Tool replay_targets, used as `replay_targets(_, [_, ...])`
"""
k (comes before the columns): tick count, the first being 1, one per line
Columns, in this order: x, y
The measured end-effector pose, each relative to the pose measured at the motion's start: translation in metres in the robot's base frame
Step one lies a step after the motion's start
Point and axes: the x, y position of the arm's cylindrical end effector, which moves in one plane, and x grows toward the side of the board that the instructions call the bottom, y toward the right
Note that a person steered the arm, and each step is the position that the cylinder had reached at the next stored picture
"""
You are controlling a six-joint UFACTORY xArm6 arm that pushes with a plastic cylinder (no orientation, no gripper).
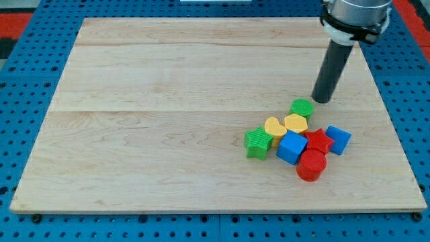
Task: Move your arm to the right side of the board
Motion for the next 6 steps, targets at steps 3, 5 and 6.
replay_targets(3, [0.037,0.058])
replay_targets(5, [0.037,0.059])
replay_targets(6, [0.037,0.06])
